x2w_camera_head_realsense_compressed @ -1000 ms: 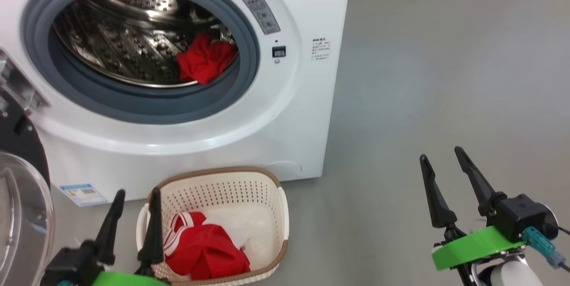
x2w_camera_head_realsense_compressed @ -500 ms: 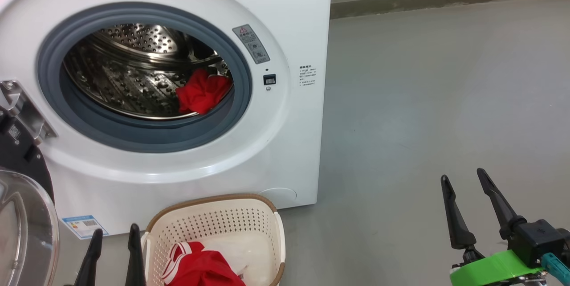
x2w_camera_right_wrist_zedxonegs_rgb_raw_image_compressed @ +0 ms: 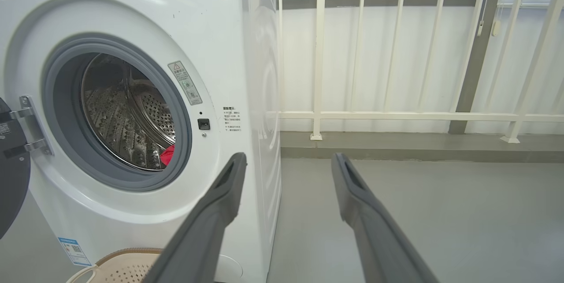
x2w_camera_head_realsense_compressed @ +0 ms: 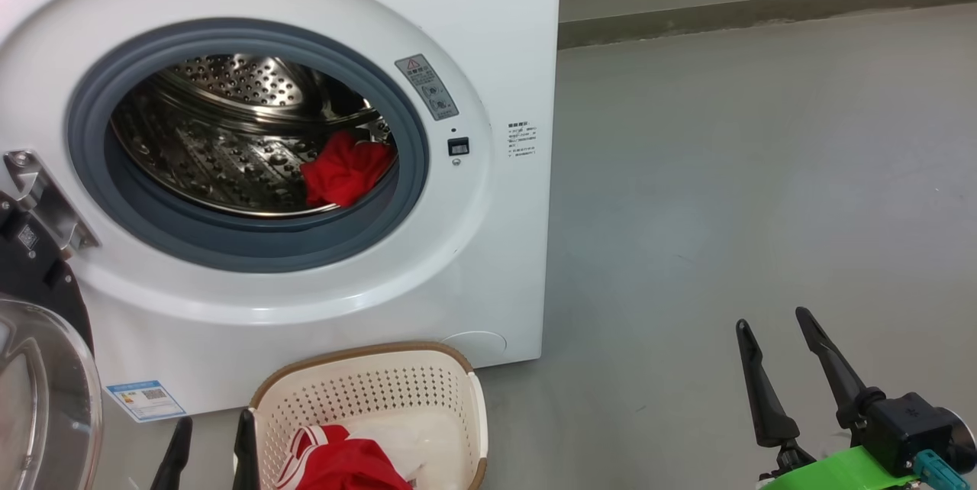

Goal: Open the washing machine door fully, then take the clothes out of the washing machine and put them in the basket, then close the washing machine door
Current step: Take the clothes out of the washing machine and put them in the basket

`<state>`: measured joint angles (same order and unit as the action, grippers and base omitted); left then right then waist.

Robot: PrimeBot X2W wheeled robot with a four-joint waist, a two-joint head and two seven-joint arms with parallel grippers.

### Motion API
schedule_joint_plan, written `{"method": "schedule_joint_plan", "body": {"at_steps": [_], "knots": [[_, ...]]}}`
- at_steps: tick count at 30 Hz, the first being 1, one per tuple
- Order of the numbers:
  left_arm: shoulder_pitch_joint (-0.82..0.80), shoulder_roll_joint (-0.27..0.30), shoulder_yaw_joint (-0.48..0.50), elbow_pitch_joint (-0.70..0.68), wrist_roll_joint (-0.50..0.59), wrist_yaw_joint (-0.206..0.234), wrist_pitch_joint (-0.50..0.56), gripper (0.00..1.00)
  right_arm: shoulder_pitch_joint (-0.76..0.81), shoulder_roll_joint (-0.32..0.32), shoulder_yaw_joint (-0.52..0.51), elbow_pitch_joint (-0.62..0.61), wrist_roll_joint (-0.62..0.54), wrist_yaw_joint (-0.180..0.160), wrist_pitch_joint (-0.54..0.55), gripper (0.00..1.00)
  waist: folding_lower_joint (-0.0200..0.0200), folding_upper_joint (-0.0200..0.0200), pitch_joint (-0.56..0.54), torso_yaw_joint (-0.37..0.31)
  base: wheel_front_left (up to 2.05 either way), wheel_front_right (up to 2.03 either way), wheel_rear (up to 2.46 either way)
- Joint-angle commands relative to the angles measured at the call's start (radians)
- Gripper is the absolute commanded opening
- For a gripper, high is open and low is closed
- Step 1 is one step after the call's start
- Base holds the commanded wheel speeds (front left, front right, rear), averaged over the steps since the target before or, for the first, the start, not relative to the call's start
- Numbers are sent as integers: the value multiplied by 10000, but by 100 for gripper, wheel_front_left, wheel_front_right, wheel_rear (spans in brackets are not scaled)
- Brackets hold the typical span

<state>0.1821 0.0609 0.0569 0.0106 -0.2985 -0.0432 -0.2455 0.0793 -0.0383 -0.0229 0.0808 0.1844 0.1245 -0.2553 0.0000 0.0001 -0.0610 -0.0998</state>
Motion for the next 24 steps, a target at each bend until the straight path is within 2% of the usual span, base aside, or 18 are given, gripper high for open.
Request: {"method": "schedule_joint_plan", "body": {"at_steps": [1,24], "knots": [[-227,129,268,-239,131,24,39,100,-187,-120,260,-225,84,62,-65,100,0,-1,10,0,0,0,0],[-306,238,14,-201,95,134,107,100,-183,-120,390,-292,201,62,-65,100,0,-1,274,31,0,0,0]]}}
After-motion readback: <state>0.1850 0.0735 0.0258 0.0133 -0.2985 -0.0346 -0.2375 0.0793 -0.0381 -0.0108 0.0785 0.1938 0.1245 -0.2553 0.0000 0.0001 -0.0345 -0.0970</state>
